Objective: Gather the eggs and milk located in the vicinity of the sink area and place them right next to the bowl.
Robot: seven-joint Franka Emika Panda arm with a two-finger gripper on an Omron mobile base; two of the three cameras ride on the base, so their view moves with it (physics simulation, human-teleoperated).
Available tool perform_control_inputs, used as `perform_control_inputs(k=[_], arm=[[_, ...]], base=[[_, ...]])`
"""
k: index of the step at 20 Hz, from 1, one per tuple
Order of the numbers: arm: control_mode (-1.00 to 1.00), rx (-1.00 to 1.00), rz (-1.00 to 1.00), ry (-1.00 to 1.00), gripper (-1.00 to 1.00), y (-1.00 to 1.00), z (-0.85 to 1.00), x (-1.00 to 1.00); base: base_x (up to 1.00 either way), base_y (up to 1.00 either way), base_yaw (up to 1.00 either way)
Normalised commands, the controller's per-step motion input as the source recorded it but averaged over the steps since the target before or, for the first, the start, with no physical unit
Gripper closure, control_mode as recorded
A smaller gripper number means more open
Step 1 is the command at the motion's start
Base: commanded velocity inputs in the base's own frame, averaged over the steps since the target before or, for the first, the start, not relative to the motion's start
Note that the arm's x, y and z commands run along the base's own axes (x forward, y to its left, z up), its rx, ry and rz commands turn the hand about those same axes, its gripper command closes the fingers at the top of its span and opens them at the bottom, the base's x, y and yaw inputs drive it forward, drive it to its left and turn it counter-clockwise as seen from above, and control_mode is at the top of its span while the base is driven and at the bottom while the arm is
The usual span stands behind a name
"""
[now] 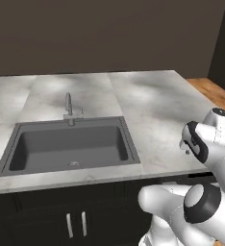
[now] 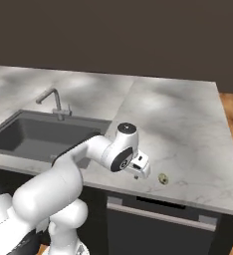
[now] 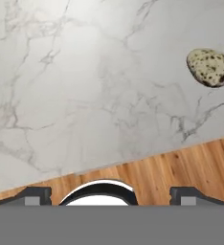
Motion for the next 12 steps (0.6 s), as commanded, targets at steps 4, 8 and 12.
perform_control_inputs(k=[4,8,12], arm=[[1.00,0.00,0.00,0.00,-1.00,0.00,0.00,0.00],[1.00,0.00,0.00,0.00,-1.00,0.00,0.00,0.00],[1.00,0.00,0.00,0.00,-1.00,0.00,0.00,0.00]], base=[[0.00,-1.00,0.00],[0.17,-0.39,0.00],[0.21,0.04,0.00]])
